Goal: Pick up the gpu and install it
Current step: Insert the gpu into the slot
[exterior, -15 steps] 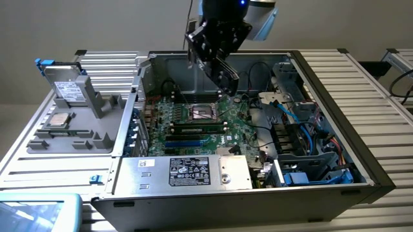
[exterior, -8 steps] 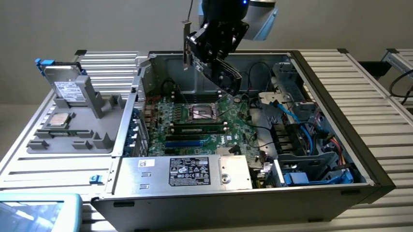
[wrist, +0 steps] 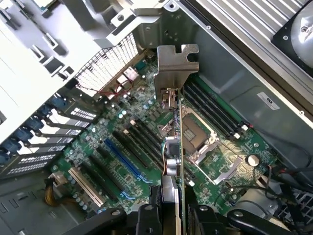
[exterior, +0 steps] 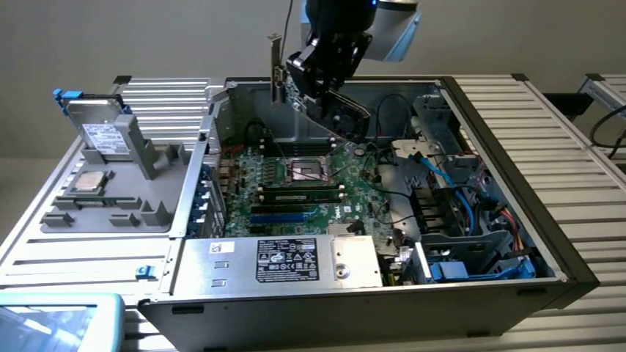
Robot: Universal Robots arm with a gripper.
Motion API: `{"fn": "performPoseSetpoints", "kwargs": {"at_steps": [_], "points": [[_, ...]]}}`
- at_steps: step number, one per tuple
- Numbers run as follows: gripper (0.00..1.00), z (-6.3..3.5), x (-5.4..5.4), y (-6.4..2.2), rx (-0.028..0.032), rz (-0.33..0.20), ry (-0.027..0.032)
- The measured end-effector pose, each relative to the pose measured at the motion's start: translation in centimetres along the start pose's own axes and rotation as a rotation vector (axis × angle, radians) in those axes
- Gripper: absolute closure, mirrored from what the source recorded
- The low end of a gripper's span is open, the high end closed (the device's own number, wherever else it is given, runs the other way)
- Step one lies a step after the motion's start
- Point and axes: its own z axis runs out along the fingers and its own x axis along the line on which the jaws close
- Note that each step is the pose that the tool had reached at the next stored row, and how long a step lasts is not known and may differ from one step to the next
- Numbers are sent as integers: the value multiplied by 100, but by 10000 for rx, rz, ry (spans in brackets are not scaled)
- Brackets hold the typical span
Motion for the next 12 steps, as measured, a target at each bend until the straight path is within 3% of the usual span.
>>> {"fn": "performPoseSetpoints", "kwargs": {"at_steps": [8,12], "points": [[70,2,0,-1,54,-1435,172],[70,3,0,0,127,-2123,241]]}}
